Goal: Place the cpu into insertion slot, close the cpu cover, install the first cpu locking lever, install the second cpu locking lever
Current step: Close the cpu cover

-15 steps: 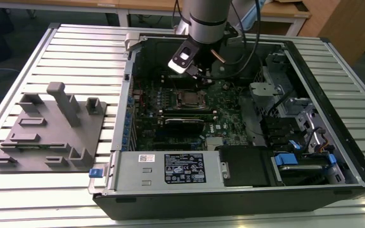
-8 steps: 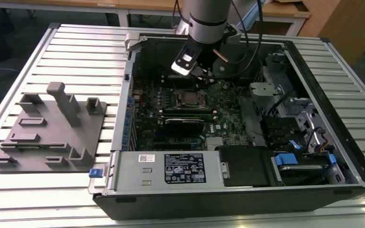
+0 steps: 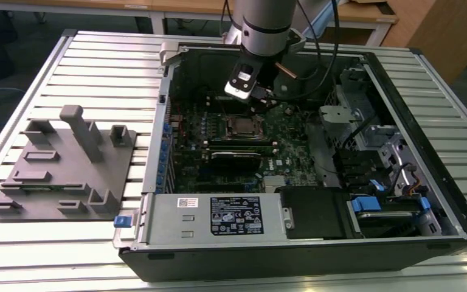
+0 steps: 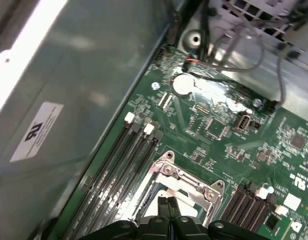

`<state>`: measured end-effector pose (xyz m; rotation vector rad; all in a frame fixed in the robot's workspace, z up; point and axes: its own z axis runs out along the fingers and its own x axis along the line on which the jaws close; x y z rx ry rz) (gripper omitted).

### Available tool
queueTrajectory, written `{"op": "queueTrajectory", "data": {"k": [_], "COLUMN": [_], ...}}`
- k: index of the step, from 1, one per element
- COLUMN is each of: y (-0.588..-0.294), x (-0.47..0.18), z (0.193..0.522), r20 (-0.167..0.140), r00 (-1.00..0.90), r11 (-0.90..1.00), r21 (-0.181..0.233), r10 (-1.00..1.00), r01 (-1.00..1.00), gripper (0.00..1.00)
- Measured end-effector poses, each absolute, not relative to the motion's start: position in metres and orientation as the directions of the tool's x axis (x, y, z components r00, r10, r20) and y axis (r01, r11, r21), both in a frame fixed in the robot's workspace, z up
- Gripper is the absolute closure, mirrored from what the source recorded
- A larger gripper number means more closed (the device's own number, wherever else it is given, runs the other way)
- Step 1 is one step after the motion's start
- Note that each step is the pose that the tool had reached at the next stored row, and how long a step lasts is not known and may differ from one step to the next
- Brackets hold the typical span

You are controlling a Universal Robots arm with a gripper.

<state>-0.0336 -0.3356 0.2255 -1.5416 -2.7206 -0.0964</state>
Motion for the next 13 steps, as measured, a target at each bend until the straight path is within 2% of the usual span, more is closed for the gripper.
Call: {"op": "queueTrajectory", "data": {"k": [13], "y": [-0.3357], "x": [-0.0336], "z": [0.2252], "r20": [0.046], "r00": [-0.680], "r11": [0.678], "r21": [0.050], "r10": [0.732], "r01": [0.733], "gripper": [0.90]}}
